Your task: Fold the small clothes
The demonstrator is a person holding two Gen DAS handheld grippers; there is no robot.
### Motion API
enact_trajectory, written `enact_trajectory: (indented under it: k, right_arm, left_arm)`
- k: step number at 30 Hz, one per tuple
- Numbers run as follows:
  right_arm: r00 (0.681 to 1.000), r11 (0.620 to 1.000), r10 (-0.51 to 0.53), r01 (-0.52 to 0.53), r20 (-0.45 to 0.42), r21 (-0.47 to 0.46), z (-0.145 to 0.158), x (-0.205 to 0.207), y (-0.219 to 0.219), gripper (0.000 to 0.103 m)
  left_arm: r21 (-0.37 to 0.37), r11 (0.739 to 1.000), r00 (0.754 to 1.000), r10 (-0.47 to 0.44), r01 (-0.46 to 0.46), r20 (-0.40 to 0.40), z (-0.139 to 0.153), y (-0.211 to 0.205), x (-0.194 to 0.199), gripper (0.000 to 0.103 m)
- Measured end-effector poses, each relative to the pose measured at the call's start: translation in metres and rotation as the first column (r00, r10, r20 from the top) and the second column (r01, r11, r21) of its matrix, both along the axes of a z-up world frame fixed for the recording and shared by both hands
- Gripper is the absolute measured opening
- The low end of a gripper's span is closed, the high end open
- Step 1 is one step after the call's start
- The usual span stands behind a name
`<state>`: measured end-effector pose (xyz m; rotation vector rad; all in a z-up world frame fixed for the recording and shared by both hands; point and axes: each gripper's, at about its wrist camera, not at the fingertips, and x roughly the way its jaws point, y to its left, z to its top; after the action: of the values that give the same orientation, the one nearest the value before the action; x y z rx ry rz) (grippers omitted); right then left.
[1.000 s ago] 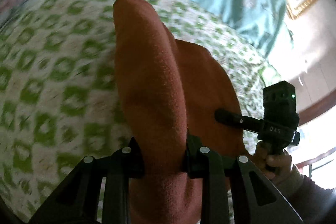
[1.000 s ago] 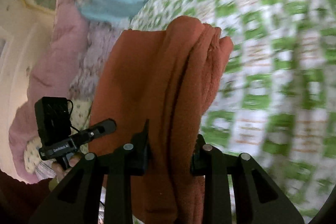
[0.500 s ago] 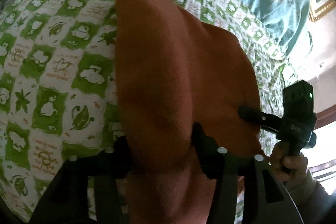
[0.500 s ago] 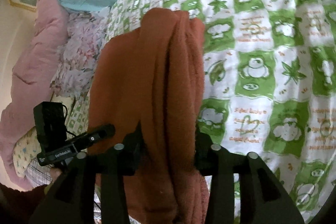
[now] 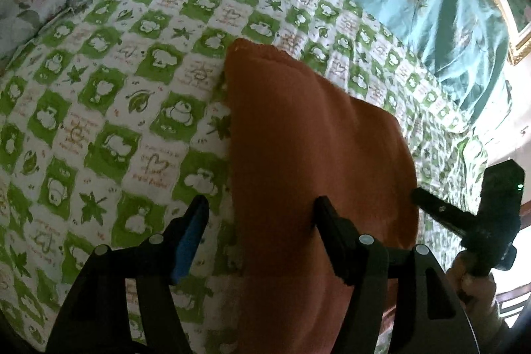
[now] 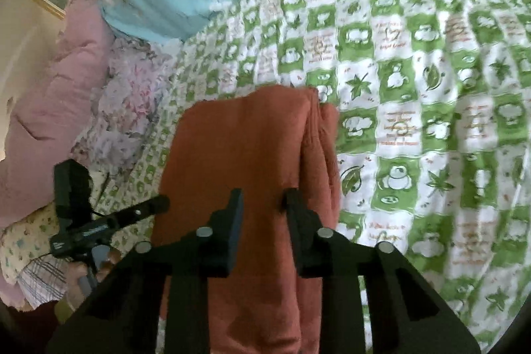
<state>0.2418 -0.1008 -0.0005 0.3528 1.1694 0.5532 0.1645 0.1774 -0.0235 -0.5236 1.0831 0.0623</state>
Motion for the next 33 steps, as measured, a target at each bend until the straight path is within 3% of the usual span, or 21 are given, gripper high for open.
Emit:
enact_trajectory:
  k: [2,4,8,11,13,16,23,24,25,26,28,30,32,33]
  right_arm:
    - [0.999,1.000,-0.018,0.017,-0.035,-0.026,-0.011,0.003,-0.001,0.026]
    - [0.995,0.999,-0.051,0.052,-0.081,0.017,-0.020,0.005,-0.008,0.010]
    - [0.998,0.994,-0.056,0.060,-0.040,0.091,0.005,0.003,-0.021,0.009]
    - [0.999,0.996,-0.049,0.048,0.005,0.080,0.018,0.006,-0.026,0.009]
    - [0.998,0.998,-0.054,0.055,-0.026,0.043,0.005,0.010,-0.029,0.009]
    - [0.993,0.997,-0.071,0.072,-0.096,0.004,-0.028,0.014,-0.032,0.009]
    - [0.993,0.998,-0.071,0.071,-0.095,-0.003,-0.034,0.016,-0.029,0.009]
    - [0.993,0.997,-0.071,0.071,-0.094,-0.005,-0.035,0.017,-0.029,0.009]
    - [0.993,0.997,-0.071,0.071,-0.095,-0.006,-0.035,0.017,-0.029,0.009]
    - [0.993,0.997,-0.072,0.072,-0.096,-0.007,-0.036,0.017,-0.030,0.009]
    - [0.993,0.997,-0.073,0.073,-0.093,-0.010,-0.035,0.017,-0.029,0.009]
    - [0.993,0.997,-0.076,0.075,-0.093,-0.013,-0.035,0.018,-0.026,0.010]
    - [0.993,0.997,-0.074,0.073,-0.093,-0.011,-0.036,0.019,-0.025,0.010]
    - [0.993,0.997,-0.075,0.074,-0.092,-0.011,-0.036,0.018,-0.026,0.011]
  left_arm:
    - [0.002,1.000,1.000,-0.001,0.001,-0.011,-0.003,-0.001,0.005,0.066]
    - [-0.001,1.000,1.000,-0.001,0.001,-0.021,-0.006,-0.003,0.009,0.066]
    - [0.042,0.999,0.999,-0.030,0.031,-0.015,0.002,-0.015,0.017,0.066]
    - [0.088,0.994,0.997,-0.063,0.066,-0.035,0.002,-0.025,0.026,0.067]
    - [0.101,0.992,0.995,-0.074,0.081,-0.068,-0.008,-0.028,0.032,0.067]
    - [0.059,0.995,0.993,-0.071,0.077,-0.097,-0.022,-0.024,0.037,0.068]
    - [0.035,0.998,0.995,-0.053,0.056,-0.086,-0.028,-0.001,0.074,0.074]
    - [0.029,0.999,0.996,-0.044,0.046,-0.080,-0.029,0.003,0.081,0.065]
    - [0.015,0.999,0.997,-0.044,0.045,-0.069,-0.030,0.006,0.088,0.047]
    - [-0.003,0.999,0.997,-0.051,0.051,-0.056,-0.031,0.008,0.094,0.042]
    - [0.035,0.998,0.998,-0.051,0.052,-0.033,-0.027,0.010,0.104,0.021]
    - [0.082,0.995,0.998,-0.062,0.065,-0.033,-0.027,0.008,0.110,0.018]
    - [0.083,0.994,0.997,-0.066,0.069,-0.040,-0.029,0.012,0.111,0.019]
    - [0.082,0.995,0.997,-0.059,0.062,-0.045,-0.029,0.014,0.110,0.027]
